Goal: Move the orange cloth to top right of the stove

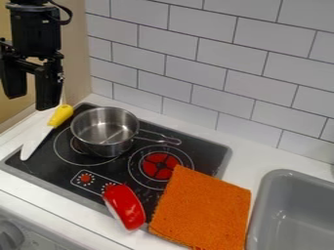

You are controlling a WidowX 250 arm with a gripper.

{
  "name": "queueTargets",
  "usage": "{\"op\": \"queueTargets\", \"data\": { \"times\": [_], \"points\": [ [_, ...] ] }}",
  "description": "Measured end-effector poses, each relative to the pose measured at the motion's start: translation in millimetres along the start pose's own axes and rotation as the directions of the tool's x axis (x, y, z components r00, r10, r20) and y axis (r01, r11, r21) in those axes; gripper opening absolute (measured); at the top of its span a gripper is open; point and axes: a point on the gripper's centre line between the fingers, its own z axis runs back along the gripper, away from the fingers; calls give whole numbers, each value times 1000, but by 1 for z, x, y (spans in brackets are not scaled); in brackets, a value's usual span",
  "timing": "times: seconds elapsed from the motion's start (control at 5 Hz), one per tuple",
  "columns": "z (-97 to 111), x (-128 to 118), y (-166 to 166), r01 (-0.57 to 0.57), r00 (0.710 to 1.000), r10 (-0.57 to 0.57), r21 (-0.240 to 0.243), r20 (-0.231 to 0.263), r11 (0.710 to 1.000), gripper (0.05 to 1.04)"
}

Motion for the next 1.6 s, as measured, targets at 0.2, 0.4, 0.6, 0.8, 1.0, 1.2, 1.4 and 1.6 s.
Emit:
{"op": "queueTargets", "data": {
  "times": [0.2,0.4,0.6,0.8,1.0,1.2,1.4,1.6],
  "points": [
    [-13,-6,-8,0,999,-1,-27,-46,1000,999],
    [-9,-3,-39,10,1000,-10,12,-25,1000,999],
    [0,-1,-84,116,993,-117,51,13,992,999],
    [-5,11,-126,149,987,-154,114,36,982,999],
    [-32,26,-160,160,987,-163,163,3,974,999],
    [-56,36,-186,184,982,-187,146,11,972,999],
    [-89,51,-201,176,984,-178,129,3,976,999],
    [-96,61,-204,158,986,-163,122,31,980,999]
  ]
}}
